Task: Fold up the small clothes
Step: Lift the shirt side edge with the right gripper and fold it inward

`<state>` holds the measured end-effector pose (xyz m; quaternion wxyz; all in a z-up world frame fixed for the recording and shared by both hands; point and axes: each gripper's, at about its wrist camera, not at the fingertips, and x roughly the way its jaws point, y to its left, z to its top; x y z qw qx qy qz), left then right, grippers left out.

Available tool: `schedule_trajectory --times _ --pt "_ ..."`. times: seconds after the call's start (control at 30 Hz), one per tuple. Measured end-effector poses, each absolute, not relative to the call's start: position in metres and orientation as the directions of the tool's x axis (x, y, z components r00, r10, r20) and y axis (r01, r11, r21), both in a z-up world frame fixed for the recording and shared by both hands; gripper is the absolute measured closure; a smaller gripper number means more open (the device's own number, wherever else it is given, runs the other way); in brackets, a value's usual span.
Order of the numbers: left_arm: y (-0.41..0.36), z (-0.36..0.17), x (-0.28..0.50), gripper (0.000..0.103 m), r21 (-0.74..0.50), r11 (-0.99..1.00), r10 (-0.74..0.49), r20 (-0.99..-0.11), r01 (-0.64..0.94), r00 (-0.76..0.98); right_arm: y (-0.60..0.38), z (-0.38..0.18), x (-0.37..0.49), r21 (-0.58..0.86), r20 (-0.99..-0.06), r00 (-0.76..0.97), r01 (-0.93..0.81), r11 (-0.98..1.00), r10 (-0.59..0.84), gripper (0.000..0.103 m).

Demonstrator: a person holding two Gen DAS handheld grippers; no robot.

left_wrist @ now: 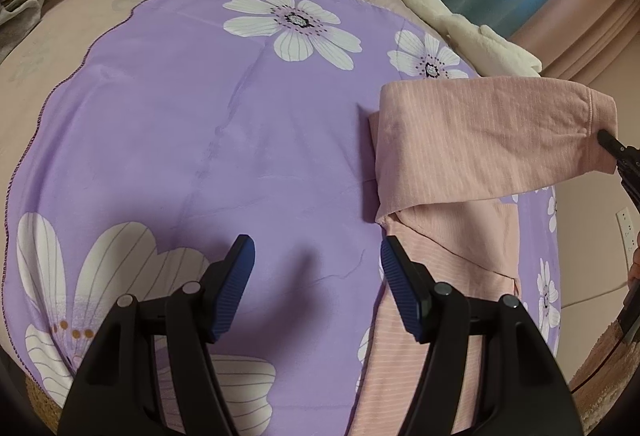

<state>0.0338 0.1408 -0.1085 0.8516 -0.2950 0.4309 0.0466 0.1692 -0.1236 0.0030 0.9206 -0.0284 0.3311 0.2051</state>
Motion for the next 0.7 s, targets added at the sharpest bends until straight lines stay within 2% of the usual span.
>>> schedule_trajectory --times 0.7 --pt "0.1 -0.109 0.074 0.039 -0.442 0.866 -0.234 -0.771 -0.234 0.592 -0.192 -0.029 0.182 0.138 -0.682 0.682 -0.236 0.962 0.265 0.096"
